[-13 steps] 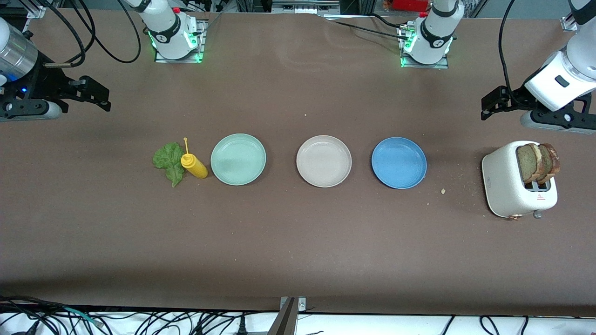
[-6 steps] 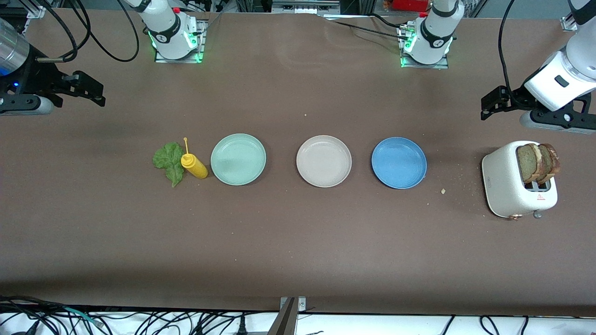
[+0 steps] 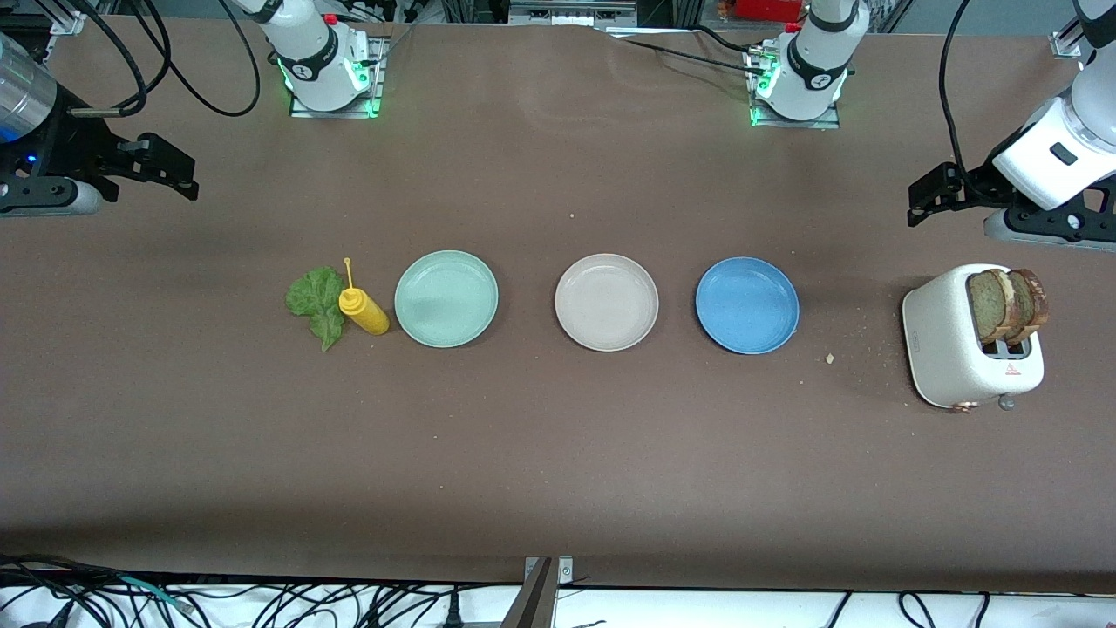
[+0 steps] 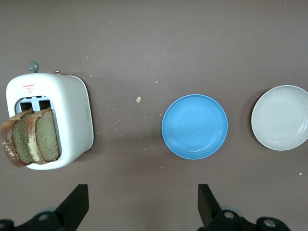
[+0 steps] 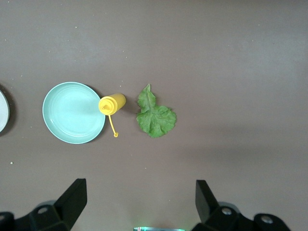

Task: Make sandwich in beige plate with both arms
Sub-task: 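Move the left gripper down over the bread slices in the toaster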

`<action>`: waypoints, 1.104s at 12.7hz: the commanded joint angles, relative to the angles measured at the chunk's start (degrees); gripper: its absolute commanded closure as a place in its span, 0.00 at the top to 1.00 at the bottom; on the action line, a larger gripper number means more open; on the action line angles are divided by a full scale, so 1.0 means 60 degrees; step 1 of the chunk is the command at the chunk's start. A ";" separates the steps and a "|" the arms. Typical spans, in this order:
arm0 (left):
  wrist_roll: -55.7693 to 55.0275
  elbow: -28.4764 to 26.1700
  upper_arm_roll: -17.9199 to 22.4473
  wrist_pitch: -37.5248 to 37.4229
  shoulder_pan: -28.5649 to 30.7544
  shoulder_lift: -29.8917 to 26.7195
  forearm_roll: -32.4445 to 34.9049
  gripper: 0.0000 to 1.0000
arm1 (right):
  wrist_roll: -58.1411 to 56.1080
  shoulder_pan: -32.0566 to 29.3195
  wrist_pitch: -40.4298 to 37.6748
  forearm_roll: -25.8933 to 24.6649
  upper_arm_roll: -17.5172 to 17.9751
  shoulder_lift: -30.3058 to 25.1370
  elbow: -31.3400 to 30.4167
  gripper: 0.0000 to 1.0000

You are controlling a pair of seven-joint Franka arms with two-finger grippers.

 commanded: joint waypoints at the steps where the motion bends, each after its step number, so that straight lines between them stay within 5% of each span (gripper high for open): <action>1: 0.0149 -0.0093 0.0012 -0.0016 0.0065 -0.0101 0.0243 1.00 | 0.0088 0.0031 -0.0039 0.0156 -0.0016 -0.0011 0.0085 1.00; 14: 0.0222 0.0128 0.0027 0.0407 0.1662 0.1715 0.1370 1.00 | -0.0058 0.0017 -0.0025 0.0155 -0.0090 -0.0026 0.0099 1.00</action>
